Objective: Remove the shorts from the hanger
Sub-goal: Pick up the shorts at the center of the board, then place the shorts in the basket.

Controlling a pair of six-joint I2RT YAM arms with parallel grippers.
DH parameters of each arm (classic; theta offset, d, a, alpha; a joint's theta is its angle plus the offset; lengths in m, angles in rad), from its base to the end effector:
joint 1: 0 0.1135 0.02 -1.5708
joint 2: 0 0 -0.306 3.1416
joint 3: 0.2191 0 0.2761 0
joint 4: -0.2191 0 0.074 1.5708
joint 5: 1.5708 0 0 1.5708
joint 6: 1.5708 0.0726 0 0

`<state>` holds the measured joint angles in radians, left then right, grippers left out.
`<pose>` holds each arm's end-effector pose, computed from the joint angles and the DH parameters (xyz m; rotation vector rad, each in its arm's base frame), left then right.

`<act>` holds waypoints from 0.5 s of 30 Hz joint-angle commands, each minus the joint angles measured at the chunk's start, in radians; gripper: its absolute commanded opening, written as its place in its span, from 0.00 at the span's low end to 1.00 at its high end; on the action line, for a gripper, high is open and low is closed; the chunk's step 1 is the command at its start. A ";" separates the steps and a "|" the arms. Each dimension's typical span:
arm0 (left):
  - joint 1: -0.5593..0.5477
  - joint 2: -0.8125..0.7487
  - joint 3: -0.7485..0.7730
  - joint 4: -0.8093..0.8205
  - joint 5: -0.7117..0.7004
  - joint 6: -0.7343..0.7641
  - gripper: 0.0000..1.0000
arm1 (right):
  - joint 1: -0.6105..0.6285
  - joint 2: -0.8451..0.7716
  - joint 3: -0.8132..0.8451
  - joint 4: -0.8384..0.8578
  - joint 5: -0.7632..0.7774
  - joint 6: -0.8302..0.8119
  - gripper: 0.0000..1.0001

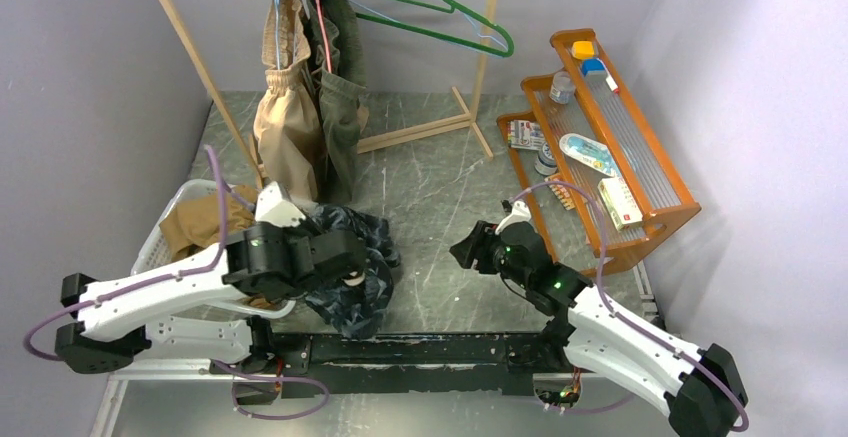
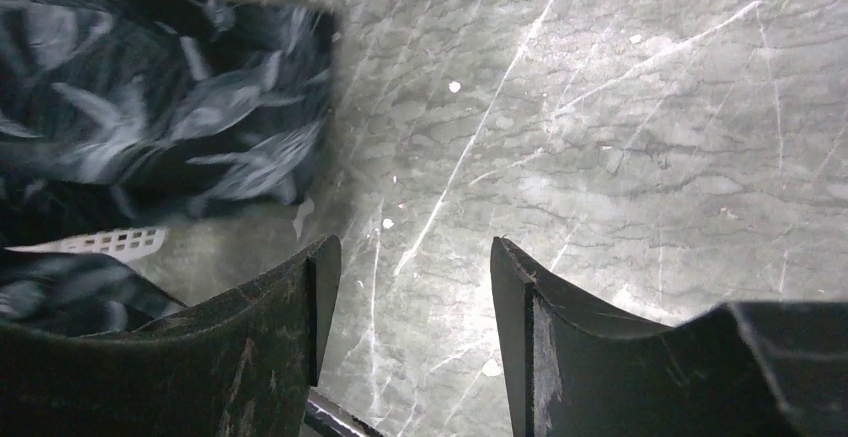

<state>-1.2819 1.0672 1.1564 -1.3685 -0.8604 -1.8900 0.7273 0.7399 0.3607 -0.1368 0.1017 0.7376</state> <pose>0.1013 -0.1476 0.3491 -0.8232 2.1143 -0.3480 0.1496 0.1233 0.2036 0.0759 2.1797 0.7666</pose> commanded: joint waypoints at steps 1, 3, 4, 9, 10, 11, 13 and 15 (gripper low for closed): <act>0.039 0.005 0.149 -0.030 -0.197 0.210 0.07 | -0.003 0.015 -0.003 0.047 0.014 0.034 0.60; 0.078 0.047 0.221 -0.030 -0.221 0.333 0.07 | -0.003 0.023 -0.004 0.058 0.010 0.042 0.60; 0.106 0.068 0.248 -0.030 -0.227 0.398 0.07 | -0.002 0.028 -0.006 0.064 0.007 0.045 0.60; 0.402 0.075 0.266 0.236 -0.082 0.814 0.07 | -0.003 0.056 -0.005 0.089 -0.016 0.061 0.60; 0.452 0.060 0.259 0.271 -0.072 0.843 0.07 | -0.001 0.061 -0.002 0.090 -0.022 0.061 0.60; 0.476 0.037 0.249 0.291 -0.084 0.871 0.07 | -0.002 0.063 0.004 0.089 -0.030 0.060 0.61; 0.535 -0.014 0.278 0.249 -0.116 0.847 0.07 | -0.002 0.062 0.014 0.070 -0.033 0.056 0.60; 0.579 -0.059 0.305 0.234 -0.138 0.862 0.07 | -0.002 0.054 0.010 0.059 -0.028 0.057 0.60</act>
<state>-0.7731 1.1194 1.4017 -1.1782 -0.9470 -1.1618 0.7273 0.8047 0.3603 -0.0803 0.0746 0.7853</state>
